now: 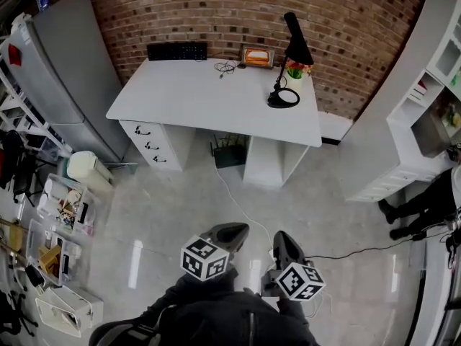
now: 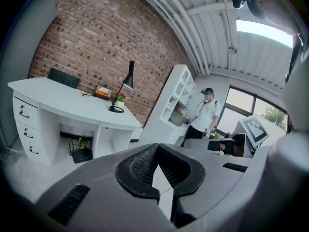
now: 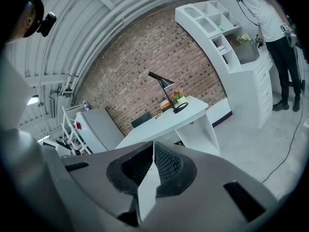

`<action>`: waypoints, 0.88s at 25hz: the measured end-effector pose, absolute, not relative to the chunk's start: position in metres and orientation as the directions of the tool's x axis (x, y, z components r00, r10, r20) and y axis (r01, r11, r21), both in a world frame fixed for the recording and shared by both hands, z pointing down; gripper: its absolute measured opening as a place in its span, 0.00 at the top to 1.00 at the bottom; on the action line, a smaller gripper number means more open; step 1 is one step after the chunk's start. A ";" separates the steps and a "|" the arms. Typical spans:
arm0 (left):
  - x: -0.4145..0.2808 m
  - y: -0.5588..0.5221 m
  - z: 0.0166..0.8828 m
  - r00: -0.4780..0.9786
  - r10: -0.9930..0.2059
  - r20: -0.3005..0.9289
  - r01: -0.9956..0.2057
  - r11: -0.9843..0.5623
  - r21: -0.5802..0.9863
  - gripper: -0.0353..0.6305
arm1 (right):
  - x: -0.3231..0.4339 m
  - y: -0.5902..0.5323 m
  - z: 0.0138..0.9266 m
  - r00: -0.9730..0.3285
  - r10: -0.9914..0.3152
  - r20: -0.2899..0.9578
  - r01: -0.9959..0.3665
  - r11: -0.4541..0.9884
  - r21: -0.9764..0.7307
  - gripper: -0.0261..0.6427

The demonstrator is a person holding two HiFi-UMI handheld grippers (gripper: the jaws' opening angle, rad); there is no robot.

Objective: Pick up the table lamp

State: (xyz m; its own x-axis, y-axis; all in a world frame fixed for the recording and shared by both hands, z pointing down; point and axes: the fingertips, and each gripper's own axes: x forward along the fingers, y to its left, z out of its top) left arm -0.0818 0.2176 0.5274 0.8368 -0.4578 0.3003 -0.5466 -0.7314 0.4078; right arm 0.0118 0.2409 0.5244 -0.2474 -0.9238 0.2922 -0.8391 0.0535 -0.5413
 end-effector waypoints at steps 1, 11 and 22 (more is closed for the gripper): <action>-0.082 0.206 0.526 0.840 -0.452 0.300 -0.541 -0.735 0.408 0.94 | 0.013 0.229 0.522 -0.241 -0.926 0.290 -0.841 0.051 -0.538 0.94; -0.070 0.101 0.511 0.864 -0.420 0.278 -0.501 -0.774 0.388 0.94 | 0.047 0.128 0.502 -0.155 -0.953 0.262 -0.864 0.002 -0.504 0.94; -0.046 0.069 0.521 0.884 -0.370 0.285 -0.460 -0.793 0.400 0.94 | 0.082 0.094 0.518 -0.094 -0.962 0.257 -0.856 -0.054 -0.514 0.94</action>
